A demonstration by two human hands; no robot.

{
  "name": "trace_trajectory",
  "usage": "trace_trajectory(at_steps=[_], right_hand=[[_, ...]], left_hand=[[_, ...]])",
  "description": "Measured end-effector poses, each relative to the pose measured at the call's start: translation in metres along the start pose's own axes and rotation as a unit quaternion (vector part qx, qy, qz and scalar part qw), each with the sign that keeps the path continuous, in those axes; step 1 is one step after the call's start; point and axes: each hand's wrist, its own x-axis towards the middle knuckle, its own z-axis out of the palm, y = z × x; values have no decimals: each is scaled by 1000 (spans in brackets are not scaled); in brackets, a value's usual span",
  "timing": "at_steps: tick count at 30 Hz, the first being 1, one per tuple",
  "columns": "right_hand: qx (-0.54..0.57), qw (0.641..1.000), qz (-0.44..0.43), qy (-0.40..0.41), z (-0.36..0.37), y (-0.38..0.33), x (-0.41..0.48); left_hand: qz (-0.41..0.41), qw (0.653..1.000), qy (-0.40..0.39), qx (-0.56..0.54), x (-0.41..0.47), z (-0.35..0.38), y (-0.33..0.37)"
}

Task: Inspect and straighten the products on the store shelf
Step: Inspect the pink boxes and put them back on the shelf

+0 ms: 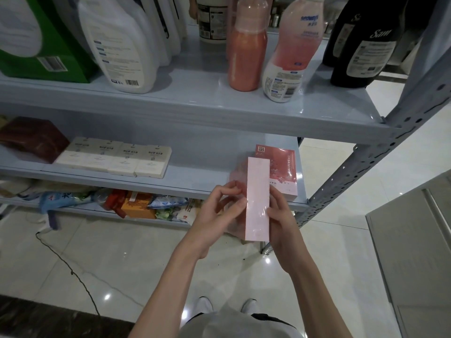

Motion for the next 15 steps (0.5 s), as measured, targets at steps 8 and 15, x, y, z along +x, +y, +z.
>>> trace_trajectory(at_steps=[8,15], right_hand=[[1,1000,9,-22,-10,8,4],[-53,998,-10,-32,-5,2,3]], left_hand=[[23,999,-15,28,-3,-4,1],[17,1000,-17,-3,0,-6,-2]])
